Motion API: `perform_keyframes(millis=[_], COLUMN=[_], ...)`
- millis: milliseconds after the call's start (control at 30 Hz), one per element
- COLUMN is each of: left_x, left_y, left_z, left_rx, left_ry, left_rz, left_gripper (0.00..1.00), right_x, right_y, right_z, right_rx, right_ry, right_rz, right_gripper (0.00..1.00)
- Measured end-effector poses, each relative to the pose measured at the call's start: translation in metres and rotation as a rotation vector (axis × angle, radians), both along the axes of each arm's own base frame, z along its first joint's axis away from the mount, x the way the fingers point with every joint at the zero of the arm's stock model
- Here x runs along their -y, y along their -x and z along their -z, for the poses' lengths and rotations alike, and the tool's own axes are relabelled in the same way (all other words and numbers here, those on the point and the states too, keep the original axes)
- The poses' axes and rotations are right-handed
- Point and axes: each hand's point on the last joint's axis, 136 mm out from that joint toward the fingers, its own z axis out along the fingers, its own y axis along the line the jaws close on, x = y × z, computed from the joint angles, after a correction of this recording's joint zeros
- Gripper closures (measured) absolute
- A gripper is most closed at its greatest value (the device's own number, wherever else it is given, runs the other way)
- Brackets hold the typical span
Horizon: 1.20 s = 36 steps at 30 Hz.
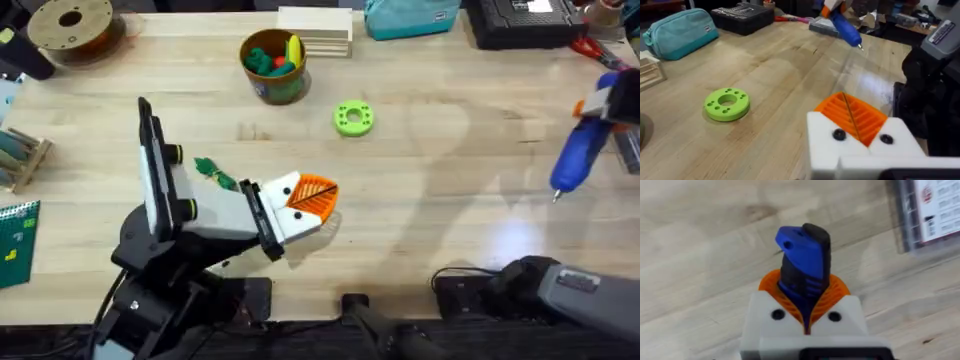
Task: Pick up the gripper from the table and insert it into the empty holder that is missing its gripper. Then pick up a screw, insert it into the mounting hole, and use the screwdriver to tighten it. Finally, clean up the table by picking up the vegetable and placing it into the bucket.
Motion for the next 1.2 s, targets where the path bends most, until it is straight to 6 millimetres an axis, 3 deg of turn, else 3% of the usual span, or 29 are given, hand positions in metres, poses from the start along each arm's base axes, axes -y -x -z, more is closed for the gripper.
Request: perform_keyframes(millis=[267, 500, 800, 1033, 1200], left_x=[0.000, 0.000, 0.000, 0.000, 0.000], left_y=[0.000, 0.000, 0.000, 0.000, 0.000], left_z=[0.000, 0.000, 0.000, 0.000, 0.000], left_rx=[0.000, 0.000, 0.000, 0.000, 0.000], left_ry=[0.000, 0.000, 0.000, 0.000, 0.000], left_rz=[0.000, 0.000, 0.000, 0.000, 0.000], left_gripper=[0.992, 0.992, 0.992, 0.992, 0.992], right_x=[-0.044, -0.109, -0.227, -0.329, -0.388], right_y=[-0.008, -0.009, -0.007, 0.021, 0.042], right_z=[-0.091, -0.122, -0.147, -0.190, -0.214], right_rx=[0.332, 0.631, 0.997, 1.145, 1.226], right_ry=[0.103, 0.030, -0.269, -0.549, -0.688], right_rz=[-0.093, -0.227, -0.501, -0.800, -0.985], right_gripper=[0.972, 0.972, 0.972, 0.972, 0.972])
